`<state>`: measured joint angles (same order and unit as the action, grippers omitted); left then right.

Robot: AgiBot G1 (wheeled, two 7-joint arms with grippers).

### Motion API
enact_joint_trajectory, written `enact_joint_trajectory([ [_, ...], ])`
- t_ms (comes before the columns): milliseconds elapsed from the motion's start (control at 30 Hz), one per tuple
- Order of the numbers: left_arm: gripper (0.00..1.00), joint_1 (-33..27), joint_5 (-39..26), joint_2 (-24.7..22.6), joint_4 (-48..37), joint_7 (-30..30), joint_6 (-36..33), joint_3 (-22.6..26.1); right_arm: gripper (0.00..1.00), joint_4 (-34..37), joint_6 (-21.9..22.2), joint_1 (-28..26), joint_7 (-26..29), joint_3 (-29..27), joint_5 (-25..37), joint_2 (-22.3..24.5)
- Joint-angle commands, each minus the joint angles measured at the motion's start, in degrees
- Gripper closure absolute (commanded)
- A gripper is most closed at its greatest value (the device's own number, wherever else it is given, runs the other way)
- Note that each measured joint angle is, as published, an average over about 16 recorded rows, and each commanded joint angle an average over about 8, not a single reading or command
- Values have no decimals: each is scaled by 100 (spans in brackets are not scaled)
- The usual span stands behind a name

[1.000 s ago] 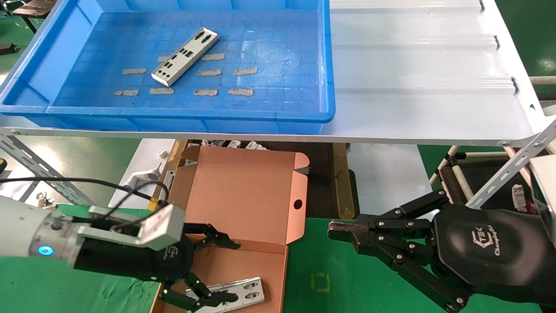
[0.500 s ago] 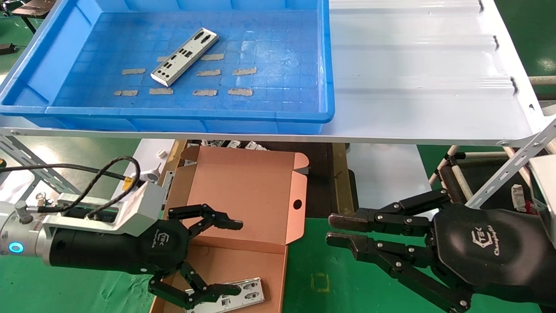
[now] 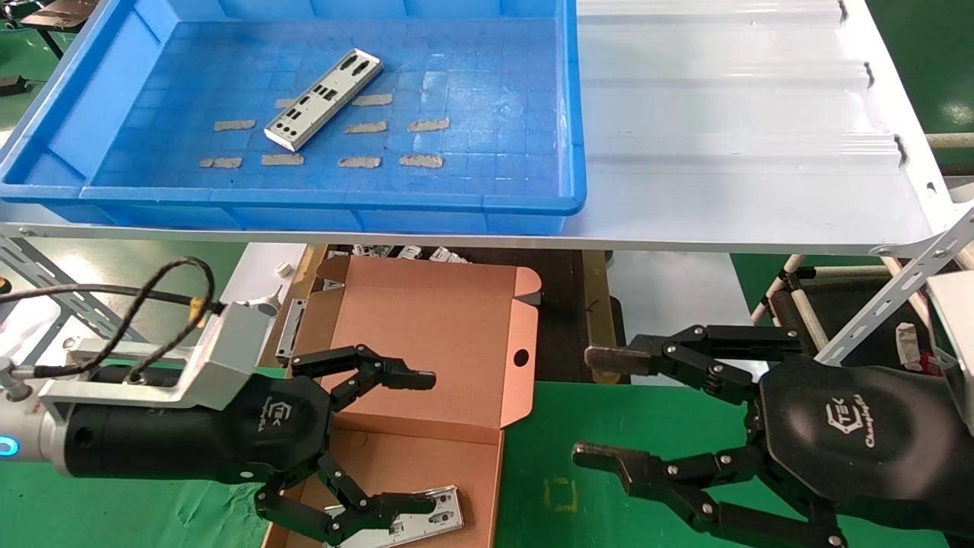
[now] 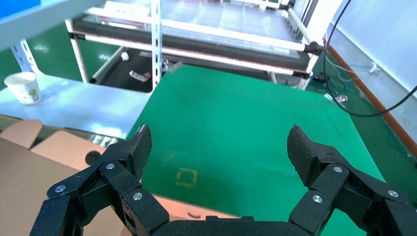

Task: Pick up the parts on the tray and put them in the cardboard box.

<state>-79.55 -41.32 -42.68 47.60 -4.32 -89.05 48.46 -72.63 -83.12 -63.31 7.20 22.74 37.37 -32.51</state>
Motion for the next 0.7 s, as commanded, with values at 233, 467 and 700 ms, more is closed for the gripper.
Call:
enact_joint_trajectory([
  [233,0,385,-12,164,556,322,72,-694,0,0,0,0,0,0,0,0],
  [467,0,720,-22,307,1039,603,134,-1298,0,0,0,0,0,1,0,0],
  [700,0,1056,-32,450,1525,885,197,-1904,0,0,0,0,0,1,-1,0],
])
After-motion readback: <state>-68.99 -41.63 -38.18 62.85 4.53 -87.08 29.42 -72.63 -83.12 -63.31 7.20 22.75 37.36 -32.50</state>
